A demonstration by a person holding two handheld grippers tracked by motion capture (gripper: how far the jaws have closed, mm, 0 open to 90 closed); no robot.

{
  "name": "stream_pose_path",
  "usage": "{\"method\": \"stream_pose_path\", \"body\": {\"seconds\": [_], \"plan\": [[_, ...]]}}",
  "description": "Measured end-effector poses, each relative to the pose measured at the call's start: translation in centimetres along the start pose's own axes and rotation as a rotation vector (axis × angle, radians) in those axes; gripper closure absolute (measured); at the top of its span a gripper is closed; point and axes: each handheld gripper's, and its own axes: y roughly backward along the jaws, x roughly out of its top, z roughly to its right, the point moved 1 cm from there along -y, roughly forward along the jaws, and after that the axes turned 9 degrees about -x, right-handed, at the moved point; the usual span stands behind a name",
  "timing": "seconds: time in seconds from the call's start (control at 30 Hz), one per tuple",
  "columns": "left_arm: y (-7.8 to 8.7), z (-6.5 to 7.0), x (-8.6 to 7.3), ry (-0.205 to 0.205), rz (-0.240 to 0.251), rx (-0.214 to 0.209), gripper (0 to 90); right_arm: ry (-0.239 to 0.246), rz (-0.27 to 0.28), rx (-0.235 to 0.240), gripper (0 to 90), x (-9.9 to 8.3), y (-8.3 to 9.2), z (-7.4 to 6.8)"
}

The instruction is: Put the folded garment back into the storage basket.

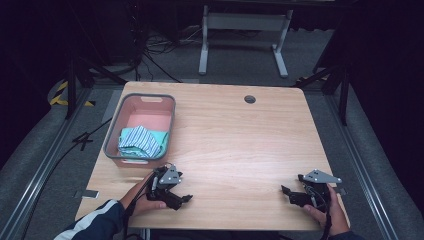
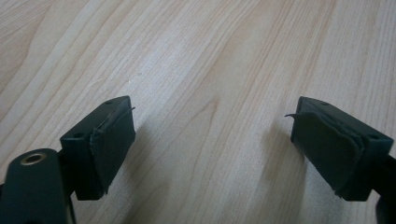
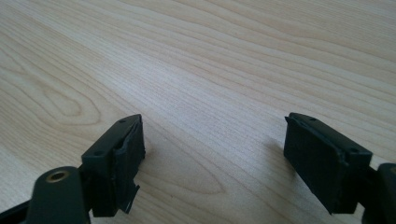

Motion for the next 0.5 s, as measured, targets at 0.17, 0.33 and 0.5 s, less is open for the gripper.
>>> {"method": "stream_pose_path", "body": {"seconds": [0.17, 0.33, 0.5], "plan": [[-0.36, -0.14, 0.31, 0.011, -0.016, 0.004, 7.0, -0.002, 0.000, 0.002, 20.1, 0.03, -0.03, -0.03], [-0.42, -0.21, 0.35, 0.012, -0.020, 0.009, 4.4, -0.002, -0.008, 0.001, 14.8, 0.22, -0.27, -0.12], [-0.53, -0.29, 0.44, 0.024, -0.031, 0.017, 0.8, -0.003, -0.018, -0.007, 10.7, 0.57, -0.74, -0.18]]}}
